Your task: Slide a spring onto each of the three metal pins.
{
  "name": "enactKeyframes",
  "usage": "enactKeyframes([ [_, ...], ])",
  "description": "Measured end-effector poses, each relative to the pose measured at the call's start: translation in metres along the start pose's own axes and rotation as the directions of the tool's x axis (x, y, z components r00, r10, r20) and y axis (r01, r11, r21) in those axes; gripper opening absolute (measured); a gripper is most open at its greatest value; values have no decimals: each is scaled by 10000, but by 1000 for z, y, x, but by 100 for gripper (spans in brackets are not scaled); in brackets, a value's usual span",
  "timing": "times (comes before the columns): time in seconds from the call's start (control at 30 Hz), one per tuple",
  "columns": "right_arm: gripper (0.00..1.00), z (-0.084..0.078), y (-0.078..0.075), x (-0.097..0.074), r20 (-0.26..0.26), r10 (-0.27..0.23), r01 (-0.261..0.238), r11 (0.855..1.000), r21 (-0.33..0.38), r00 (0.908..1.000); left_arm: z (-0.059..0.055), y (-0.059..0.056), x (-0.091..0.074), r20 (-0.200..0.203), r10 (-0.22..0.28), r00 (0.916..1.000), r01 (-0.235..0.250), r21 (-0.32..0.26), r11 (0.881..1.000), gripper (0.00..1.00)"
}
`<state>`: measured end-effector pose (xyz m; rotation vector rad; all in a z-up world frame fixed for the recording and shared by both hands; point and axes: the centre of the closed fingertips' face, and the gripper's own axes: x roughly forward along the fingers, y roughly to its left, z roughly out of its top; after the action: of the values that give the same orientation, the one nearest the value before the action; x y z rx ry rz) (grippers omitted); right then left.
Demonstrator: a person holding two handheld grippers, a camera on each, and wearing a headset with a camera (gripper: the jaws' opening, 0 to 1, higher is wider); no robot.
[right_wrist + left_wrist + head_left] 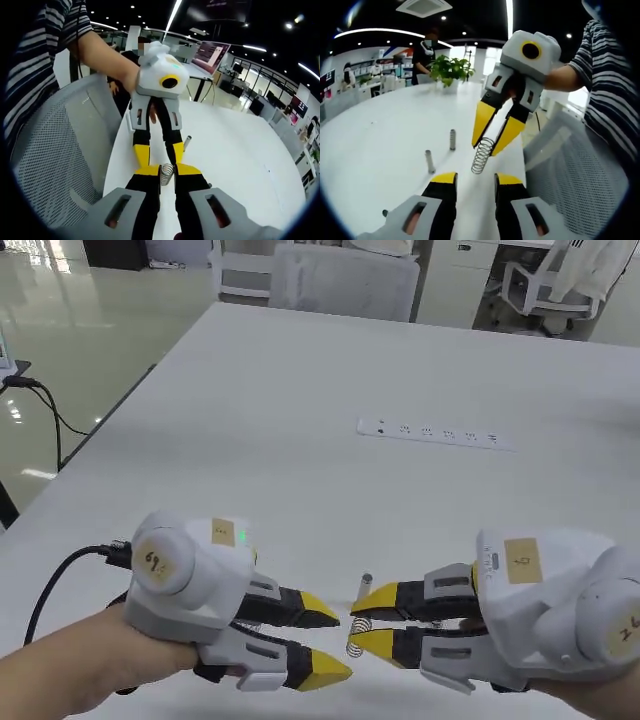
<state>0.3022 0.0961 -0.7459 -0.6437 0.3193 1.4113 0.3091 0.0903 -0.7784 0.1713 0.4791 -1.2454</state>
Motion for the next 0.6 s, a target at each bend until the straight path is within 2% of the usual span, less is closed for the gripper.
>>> enactKeyframes([
  [0.13, 7, -4, -3, -1, -95, -167, 168, 9999, 9, 9998, -7, 2, -9, -48, 131, 9999, -132, -194, 9997, 25],
  [0.23, 7, -6, -5, -1, -142, -275, 275, 9996, 16, 9995, -12, 7, -16, -125, 399, 9991, -403, -352, 9986, 26],
  [0.5, 7, -10, -8, 2, -233, -441, 442, 9990, 63, 9988, -17, 11, -36, -1, 722, 9974, -720, -673, 9951, 34],
  [0.6, 7, -12, -9, 2, -289, -477, 479, 9988, 47, 9984, -22, 16, -43, -24, 954, 9954, -953, -822, 9921, 35],
])
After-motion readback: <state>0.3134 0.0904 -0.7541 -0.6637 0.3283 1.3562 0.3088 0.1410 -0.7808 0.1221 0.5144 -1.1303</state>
